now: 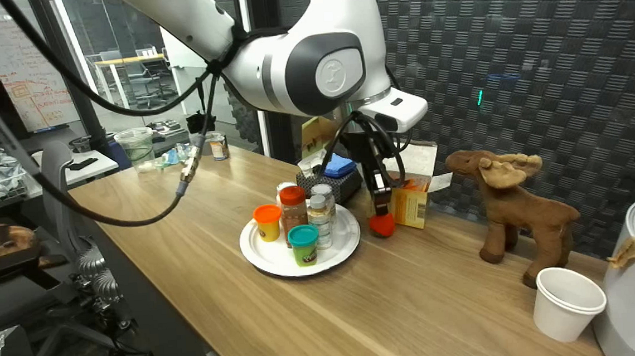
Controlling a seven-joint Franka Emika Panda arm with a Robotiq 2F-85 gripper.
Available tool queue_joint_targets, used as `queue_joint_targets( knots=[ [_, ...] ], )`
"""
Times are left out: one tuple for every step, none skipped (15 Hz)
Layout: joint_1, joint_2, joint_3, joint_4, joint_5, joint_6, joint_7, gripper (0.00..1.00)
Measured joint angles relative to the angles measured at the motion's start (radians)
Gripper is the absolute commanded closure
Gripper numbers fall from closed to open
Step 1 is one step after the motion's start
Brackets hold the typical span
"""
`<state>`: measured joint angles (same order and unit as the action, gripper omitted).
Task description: Pick the bottles and a red object and put them on the plate
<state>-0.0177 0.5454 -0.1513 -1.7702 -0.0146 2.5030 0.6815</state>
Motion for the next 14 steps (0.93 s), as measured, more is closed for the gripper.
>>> queue_joint_targets(
  knots=[
    [0.000,0.000,0.000,-0.001,0.000,0.000,0.000,0.53],
    [0.000,0.002,0.000,-0.001,0.000,0.001,-0.001,0.44],
    [0.000,0.004,0.000,-0.001,0.000,0.002,-0.001,0.37],
    [0.000,0.007,0.000,-0.001,0.000,0.005,-0.001,0.31],
    [-0.001,0.010,0.000,-0.001,0.000,0.007,-0.001,0.22],
    [-0.001,0.013,0.000,-0.001,0.000,0.010,-0.002,0.15],
    [-0.001,0.017,0.000,-0.001,0.000,0.014,-0.003,0.07],
    [-0.001,0.023,0.000,-0.002,0.000,0.014,-0.004,0.01],
    [-0.001,0.032,0.000,-0.005,0.000,0.014,-0.005,0.00],
    [-0.003,0.038,0.000,-0.005,0.001,0.017,-0.006,0.00],
    [-0.006,0.041,0.000,-0.006,0.001,0.017,-0.009,0.00],
    [-0.008,0.045,0.000,-0.006,0.002,0.017,-0.012,0.00],
    [-0.010,0.046,0.000,-0.005,0.006,0.017,-0.015,0.00],
    [-0.011,0.046,0.000,-0.005,0.013,0.017,-0.020,0.00]
  ],
)
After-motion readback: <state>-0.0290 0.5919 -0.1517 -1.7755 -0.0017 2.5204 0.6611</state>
